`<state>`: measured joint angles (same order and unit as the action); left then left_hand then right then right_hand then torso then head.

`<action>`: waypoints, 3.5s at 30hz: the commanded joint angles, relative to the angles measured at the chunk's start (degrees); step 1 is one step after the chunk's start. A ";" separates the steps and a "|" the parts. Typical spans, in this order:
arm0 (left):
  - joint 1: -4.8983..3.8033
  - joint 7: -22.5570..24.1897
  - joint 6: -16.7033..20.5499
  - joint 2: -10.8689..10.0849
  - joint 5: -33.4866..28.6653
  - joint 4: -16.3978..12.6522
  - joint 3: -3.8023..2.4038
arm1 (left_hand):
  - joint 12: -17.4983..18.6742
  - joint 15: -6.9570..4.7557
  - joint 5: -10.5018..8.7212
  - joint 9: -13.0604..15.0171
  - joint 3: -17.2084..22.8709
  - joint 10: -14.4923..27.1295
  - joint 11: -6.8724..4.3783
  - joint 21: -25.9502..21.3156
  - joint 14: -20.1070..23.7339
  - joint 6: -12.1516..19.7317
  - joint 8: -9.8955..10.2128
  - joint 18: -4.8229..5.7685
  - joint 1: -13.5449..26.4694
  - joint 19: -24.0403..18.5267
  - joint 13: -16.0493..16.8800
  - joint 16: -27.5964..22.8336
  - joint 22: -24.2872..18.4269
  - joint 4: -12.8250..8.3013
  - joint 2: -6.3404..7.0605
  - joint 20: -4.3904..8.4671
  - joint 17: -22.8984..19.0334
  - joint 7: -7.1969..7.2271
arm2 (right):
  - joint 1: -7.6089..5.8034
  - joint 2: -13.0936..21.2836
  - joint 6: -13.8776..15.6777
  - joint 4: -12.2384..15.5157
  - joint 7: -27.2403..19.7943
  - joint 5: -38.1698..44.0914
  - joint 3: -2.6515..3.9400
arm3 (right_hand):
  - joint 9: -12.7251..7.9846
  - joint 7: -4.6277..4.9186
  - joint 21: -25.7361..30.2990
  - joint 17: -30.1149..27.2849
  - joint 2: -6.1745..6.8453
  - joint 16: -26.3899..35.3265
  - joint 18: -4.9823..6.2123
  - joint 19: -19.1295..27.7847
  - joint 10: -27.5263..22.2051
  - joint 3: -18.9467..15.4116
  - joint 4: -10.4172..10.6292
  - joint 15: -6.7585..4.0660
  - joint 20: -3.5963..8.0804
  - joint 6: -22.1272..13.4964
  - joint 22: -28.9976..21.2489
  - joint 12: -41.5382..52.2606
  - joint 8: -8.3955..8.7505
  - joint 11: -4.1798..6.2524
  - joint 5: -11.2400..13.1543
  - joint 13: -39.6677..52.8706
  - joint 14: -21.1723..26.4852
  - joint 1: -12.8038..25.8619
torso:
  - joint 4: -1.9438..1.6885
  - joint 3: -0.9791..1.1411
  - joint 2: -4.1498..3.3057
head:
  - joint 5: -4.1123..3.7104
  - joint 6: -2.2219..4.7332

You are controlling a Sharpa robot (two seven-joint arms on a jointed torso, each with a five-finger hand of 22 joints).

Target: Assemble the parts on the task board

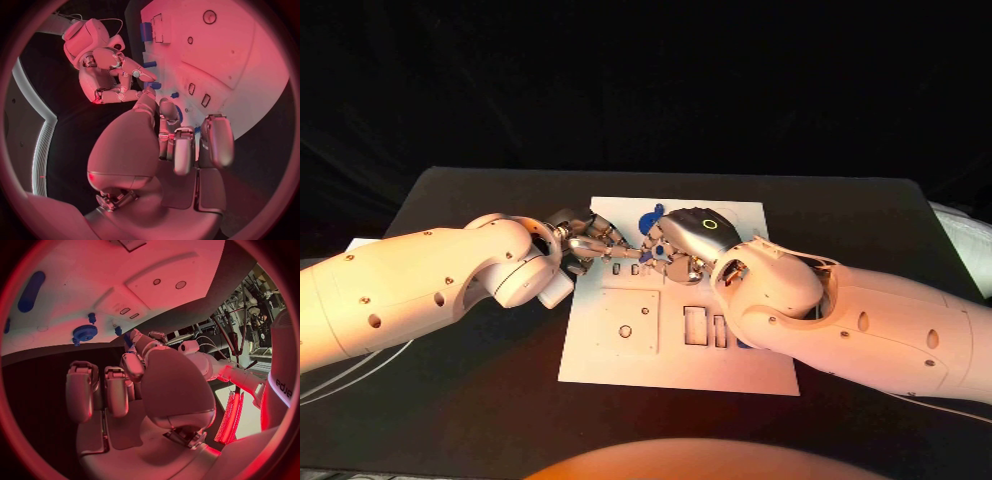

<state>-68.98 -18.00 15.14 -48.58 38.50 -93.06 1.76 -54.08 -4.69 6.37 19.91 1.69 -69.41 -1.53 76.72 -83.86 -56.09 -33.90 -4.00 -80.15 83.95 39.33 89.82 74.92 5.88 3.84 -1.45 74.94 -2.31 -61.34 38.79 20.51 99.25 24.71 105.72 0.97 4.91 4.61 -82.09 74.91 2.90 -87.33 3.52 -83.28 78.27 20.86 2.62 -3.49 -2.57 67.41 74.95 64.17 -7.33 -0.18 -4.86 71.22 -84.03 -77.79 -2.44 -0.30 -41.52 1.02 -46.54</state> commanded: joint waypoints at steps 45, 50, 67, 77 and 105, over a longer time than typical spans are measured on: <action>0.07 -0.58 0.21 -0.93 0.99 1.96 0.01 | 0.13 -0.47 0.33 -0.29 0.27 -0.23 -0.20 0.08 -6.14 -0.47 -0.15 0.44 -1.10 0.69 -0.06 0.18 1.33 -0.57 -0.49 0.35 15.06 -0.10 | -0.80 -1.77 -11.63 -1.60 2.51 5.46 -0.14 | 0.40 -0.26 0.03 11.95 0.00 0.10 -0.32 -0.15 0.15 0.02 0.10 -0.45 0.36 0.51 -0.02 0.32 -0.32 0.31 -0.57 0.44 -5.21 0.72 | 0.03 -0.06 0.01 | 0.07 0.08; 0.07 0.11 0.71 -1.66 0.32 2.14 -0.02 | 0.19 -0.47 0.34 -0.33 0.34 -0.19 -0.20 0.03 -6.14 -0.48 -0.13 0.43 -1.18 0.67 -0.13 0.18 1.29 -0.59 -0.60 0.36 15.06 -0.10 | -1.30 -2.95 -14.53 -2.90 3.19 7.57 -0.67 | 0.40 -0.26 0.06 11.87 0.01 0.17 -0.31 -0.12 0.11 0.01 0.11 -0.45 0.36 0.50 -0.09 0.23 -0.32 0.31 -0.57 0.38 -5.19 0.73 | -0.04 -0.10 -0.01 | -0.02 0.02; 0.06 0.69 1.25 -3.16 -1.17 1.35 -0.03 | 0.35 -0.47 0.35 -0.36 0.39 -0.10 -0.20 -0.01 -6.14 -0.47 -0.10 0.42 -1.21 0.65 -0.33 0.18 1.25 -0.59 -0.69 0.36 15.06 -0.11 | -1.69 -5.83 -18.33 -5.83 6.25 12.15 -1.77 | 0.41 -0.26 0.04 11.86 0.02 0.18 -0.32 -0.14 0.10 0.00 0.11 -0.45 0.36 0.49 -0.03 0.19 -0.33 0.31 -0.57 0.35 -5.18 0.76 | 0.02 -0.03 0.00 | 0.12 -0.21; 0.06 0.73 1.16 -3.20 -0.87 1.05 -0.04 | 0.42 -0.47 0.34 -0.39 0.40 -0.05 -0.19 -0.01 -6.14 -0.46 -0.08 0.42 -1.21 0.65 -0.42 0.18 1.25 -0.58 -0.72 0.36 15.06 -0.12 | -1.65 -6.55 -19.46 -6.34 5.95 11.77 -1.98 | 0.41 -0.26 0.05 11.86 0.02 0.18 -0.32 -0.14 0.11 -0.01 0.11 -0.45 0.36 0.48 -0.04 0.21 -0.34 0.31 -0.58 0.38 -5.18 0.79 | -0.02 -0.01 0.03 | 0.10 -0.35; 0.05 0.45 0.98 -3.15 -0.70 0.76 -0.05 | 0.42 -0.47 0.34 -0.39 0.40 -0.05 -0.19 -0.01 -6.14 -0.46 -0.08 0.42 -1.21 0.65 -0.42 0.18 1.25 -0.58 -0.72 0.36 15.06 -0.12 | -1.23 -7.86 -18.27 -8.00 4.77 10.26 -2.30 | 0.35 0.06 0.41 11.57 1.10 0.48 -0.21 0.12 -1.13 -0.77 0.55 -0.29 0.27 -0.29 -0.58 -2.53 -0.18 0.07 -0.14 -1.35 -5.10 2.19 | 0.05 0.00 0.01 | 0.52 -0.73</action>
<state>-68.92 -18.03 16.25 -51.82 37.87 -92.13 1.76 -53.86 -4.80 6.60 19.61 2.06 -69.40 -1.53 76.71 -83.98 -56.08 -33.89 -4.01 -80.74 83.94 38.96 89.82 74.92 5.52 3.24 -1.45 74.94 -2.32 -62.91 30.91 3.33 91.64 29.71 116.25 -1.06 5.28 4.47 -81.88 74.94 4.18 -87.10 3.52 -83.28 77.44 20.13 3.01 -3.48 -2.58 67.13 74.39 61.75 -7.52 -0.19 -5.30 69.91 -84.03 -76.21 -2.41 -0.31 -41.52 1.52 -47.26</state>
